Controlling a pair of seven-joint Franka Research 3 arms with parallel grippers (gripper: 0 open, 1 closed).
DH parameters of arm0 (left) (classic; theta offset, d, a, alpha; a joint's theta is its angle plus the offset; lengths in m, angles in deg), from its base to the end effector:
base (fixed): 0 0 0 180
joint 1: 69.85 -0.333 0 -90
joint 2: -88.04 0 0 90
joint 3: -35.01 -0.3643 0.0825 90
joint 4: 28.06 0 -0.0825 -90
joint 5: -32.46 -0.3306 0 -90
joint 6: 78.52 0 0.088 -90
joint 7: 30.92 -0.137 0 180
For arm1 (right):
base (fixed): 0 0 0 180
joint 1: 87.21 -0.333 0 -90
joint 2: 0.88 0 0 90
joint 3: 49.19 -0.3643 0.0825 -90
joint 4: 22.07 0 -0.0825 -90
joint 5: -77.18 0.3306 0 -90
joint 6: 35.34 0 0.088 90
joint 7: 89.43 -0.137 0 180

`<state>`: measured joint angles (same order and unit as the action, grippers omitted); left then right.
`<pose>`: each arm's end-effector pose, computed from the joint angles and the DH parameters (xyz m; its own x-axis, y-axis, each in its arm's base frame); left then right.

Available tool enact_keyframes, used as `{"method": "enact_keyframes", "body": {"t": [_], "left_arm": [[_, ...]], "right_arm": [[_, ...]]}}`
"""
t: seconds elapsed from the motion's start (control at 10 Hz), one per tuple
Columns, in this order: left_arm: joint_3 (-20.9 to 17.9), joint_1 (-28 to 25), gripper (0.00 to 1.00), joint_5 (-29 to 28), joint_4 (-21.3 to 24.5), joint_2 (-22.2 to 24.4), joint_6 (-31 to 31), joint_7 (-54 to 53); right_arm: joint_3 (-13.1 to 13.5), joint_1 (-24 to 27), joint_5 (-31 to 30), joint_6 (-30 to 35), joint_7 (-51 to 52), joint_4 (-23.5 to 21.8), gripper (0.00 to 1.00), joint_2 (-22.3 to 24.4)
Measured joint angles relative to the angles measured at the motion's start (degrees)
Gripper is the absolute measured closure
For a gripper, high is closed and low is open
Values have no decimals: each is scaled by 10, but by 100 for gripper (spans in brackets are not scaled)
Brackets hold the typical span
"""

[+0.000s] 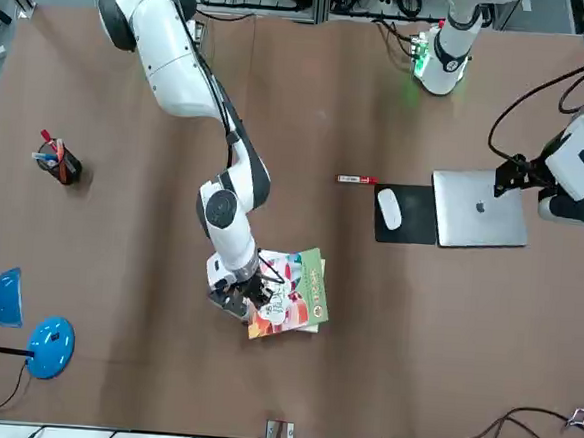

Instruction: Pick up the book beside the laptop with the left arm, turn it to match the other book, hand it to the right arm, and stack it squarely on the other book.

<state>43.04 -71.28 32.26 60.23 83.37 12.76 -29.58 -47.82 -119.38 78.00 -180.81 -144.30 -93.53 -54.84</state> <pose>0.5270 -0.0570 0.6156 0.9954 -0.0916 -0.0287 -0.0914 -0.9958 0.0072 0.6753 0.4100 0.2578 0.8829 -0.4230 0.2037 -0.3627 -0.8900 -0.2762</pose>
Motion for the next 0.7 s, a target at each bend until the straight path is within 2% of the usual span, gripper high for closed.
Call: {"method": "enact_keyframes", "body": {"t": [0.3,0.7], "left_arm": [[4,-1,0,0,-7,-1,0,0],[3,-3,0,0,-12,-9,1,0]], "right_arm": [[4,-2,0,-2,-44,-4,100,1],[24,-18,-1,-5,-109,-34,100,18]]}}
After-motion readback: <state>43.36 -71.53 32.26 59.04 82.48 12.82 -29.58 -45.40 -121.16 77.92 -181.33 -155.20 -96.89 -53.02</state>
